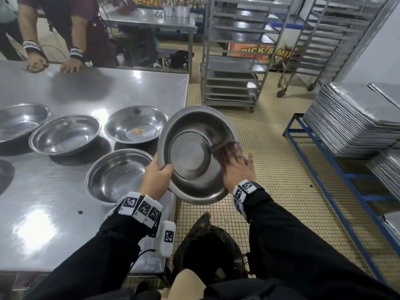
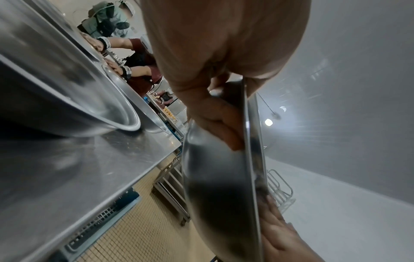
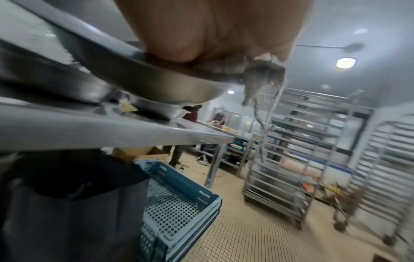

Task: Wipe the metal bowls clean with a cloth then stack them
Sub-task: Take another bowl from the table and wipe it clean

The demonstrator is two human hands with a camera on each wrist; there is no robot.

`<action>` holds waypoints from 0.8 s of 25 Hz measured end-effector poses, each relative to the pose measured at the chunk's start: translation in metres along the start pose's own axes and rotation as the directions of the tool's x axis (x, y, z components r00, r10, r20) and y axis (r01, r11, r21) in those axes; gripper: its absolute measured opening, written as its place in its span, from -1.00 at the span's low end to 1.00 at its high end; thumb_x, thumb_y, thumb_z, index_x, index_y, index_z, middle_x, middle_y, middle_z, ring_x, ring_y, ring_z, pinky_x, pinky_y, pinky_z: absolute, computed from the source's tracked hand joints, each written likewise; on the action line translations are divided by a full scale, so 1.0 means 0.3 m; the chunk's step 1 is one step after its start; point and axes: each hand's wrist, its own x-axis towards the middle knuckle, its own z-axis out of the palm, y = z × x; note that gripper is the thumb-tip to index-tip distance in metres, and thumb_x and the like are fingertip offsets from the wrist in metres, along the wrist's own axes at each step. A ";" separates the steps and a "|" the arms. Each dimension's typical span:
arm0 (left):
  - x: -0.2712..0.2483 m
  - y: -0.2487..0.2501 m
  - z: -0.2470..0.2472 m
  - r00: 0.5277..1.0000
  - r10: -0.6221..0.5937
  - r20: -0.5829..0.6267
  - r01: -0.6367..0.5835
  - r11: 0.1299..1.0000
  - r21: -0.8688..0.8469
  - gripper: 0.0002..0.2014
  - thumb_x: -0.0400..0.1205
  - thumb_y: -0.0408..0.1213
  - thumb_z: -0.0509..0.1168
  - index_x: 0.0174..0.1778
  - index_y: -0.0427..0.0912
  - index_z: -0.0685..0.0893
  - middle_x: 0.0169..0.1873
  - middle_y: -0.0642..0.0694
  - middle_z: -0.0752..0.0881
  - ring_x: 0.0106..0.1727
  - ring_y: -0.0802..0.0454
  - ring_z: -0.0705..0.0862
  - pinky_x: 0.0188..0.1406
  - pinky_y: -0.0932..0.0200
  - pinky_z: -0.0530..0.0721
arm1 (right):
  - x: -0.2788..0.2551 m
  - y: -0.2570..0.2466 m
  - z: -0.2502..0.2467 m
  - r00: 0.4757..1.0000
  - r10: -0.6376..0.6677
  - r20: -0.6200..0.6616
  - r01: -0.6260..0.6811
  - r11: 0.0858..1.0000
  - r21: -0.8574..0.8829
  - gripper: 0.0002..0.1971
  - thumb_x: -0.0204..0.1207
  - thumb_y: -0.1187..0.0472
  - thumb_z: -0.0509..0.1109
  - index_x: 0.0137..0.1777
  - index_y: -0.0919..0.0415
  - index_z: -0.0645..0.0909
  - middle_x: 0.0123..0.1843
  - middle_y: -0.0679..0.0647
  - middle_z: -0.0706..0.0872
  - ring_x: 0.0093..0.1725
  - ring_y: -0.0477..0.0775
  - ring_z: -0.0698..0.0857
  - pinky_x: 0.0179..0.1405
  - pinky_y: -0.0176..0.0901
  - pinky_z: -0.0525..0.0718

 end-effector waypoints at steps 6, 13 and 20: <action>0.012 0.027 -0.004 0.994 -0.114 0.000 0.113 0.986 -0.124 -0.83 0.61 -0.51 0.16 -0.03 -0.18 0.56 -0.35 -0.20 0.64 -0.53 0.03 0.67 -0.66 0.20 0.59 | 0.049 0.063 -0.079 0.920 0.305 -0.244 -0.061 0.729 0.682 -0.45 0.66 0.15 0.19 0.60 0.27 0.15 0.53 0.28 0.33 0.30 0.21 0.56 0.29 -0.05 0.54; 0.014 0.041 -0.020 0.980 -0.197 0.025 0.199 0.964 -0.179 -0.86 0.61 -0.48 0.18 -0.03 -0.19 0.55 -0.29 -0.21 0.64 -0.39 -0.07 0.66 -0.56 0.13 0.63 | 0.009 0.110 -0.160 0.927 0.374 -0.002 -0.099 0.251 0.963 -0.73 0.59 0.04 0.33 0.21 0.14 0.52 -0.02 -0.03 0.70 -0.07 -0.03 0.70 -0.24 -0.28 0.57; 0.001 0.013 0.049 0.957 -0.282 -0.067 0.243 0.906 -0.347 -0.86 0.62 -0.35 0.24 0.07 -0.13 0.59 -0.16 -0.21 0.72 -0.22 -0.12 0.72 -0.20 -0.03 0.73 | -0.084 0.000 -0.134 0.803 0.586 0.109 -0.092 -0.059 0.994 -0.84 0.61 0.13 0.33 0.09 0.16 0.46 -0.09 -0.04 0.65 -0.15 -0.12 0.66 -0.23 -0.32 0.56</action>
